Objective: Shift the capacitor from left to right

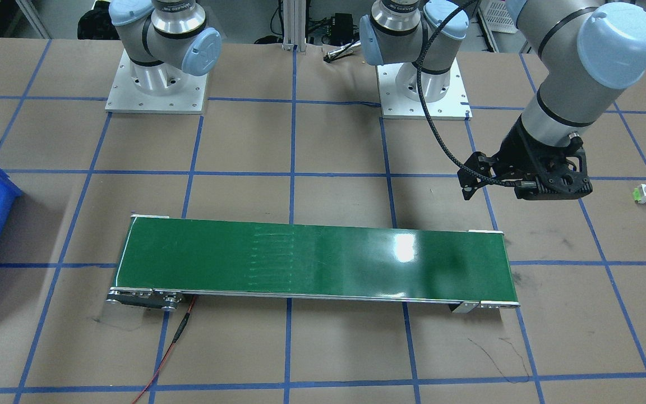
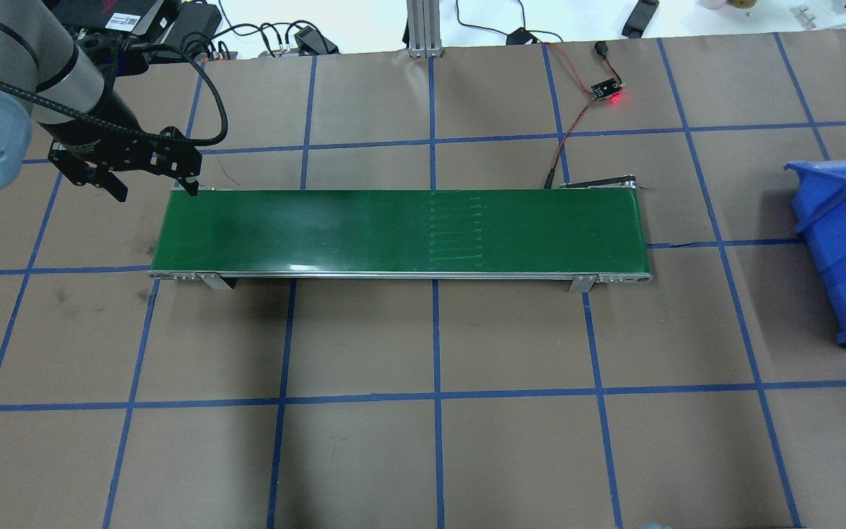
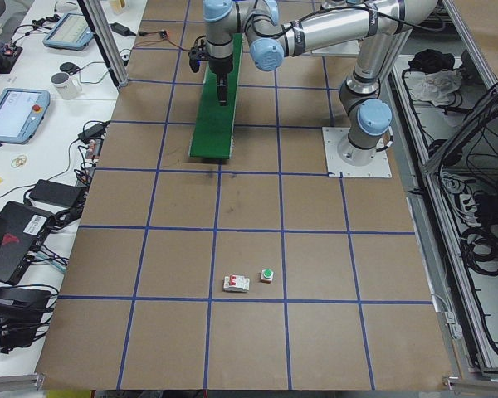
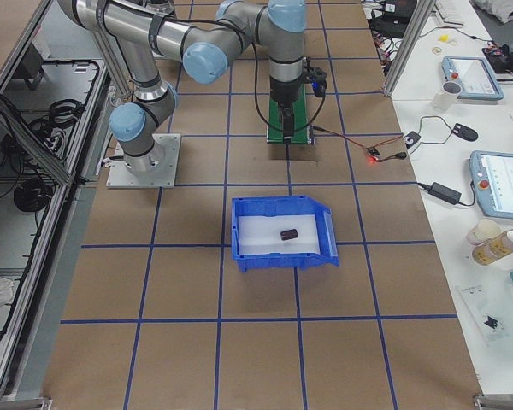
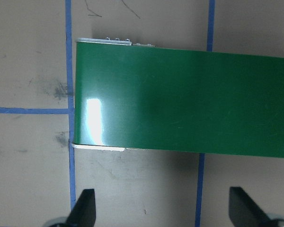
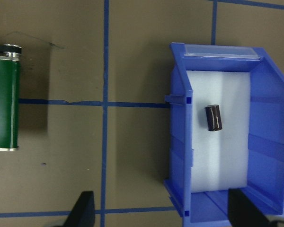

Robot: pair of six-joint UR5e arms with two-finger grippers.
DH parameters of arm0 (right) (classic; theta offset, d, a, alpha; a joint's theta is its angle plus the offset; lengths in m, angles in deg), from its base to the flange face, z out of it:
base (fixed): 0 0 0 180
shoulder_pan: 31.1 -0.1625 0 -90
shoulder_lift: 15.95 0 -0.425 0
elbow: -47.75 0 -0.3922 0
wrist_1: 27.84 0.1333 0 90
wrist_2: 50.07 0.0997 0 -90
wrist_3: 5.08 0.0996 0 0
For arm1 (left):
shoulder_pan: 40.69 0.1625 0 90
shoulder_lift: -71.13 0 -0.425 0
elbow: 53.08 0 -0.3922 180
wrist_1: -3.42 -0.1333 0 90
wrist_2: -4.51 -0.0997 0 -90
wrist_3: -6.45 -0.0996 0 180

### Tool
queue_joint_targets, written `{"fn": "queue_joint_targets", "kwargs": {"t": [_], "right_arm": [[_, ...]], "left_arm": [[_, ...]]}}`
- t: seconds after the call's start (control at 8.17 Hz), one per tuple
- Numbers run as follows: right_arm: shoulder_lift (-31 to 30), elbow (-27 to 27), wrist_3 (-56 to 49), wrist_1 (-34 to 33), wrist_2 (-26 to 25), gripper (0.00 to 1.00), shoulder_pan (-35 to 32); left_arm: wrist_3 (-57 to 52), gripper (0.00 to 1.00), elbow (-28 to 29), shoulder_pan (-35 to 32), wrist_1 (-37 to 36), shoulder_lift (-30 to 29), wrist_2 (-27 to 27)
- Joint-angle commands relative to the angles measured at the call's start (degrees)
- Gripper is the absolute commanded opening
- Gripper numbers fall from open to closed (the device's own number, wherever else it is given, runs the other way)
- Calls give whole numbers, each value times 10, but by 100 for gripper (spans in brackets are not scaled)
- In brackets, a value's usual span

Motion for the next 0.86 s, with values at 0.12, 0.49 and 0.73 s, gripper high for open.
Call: {"fn": "queue_joint_targets", "kwargs": {"t": [0.12, 0.49, 0.73], "right_arm": [[-15, -25, 151, 35, -5, 100, -135], [-14, -26, 231, 35, -9, 100, -226], [-14, -26, 249, 36, -8, 100, -256]], "left_arm": [[0, 100, -1, 0, 0, 0, 0], [0, 100, -1, 0, 0, -1, 0], [0, 100, -1, 0, -1, -1, 0]]}}
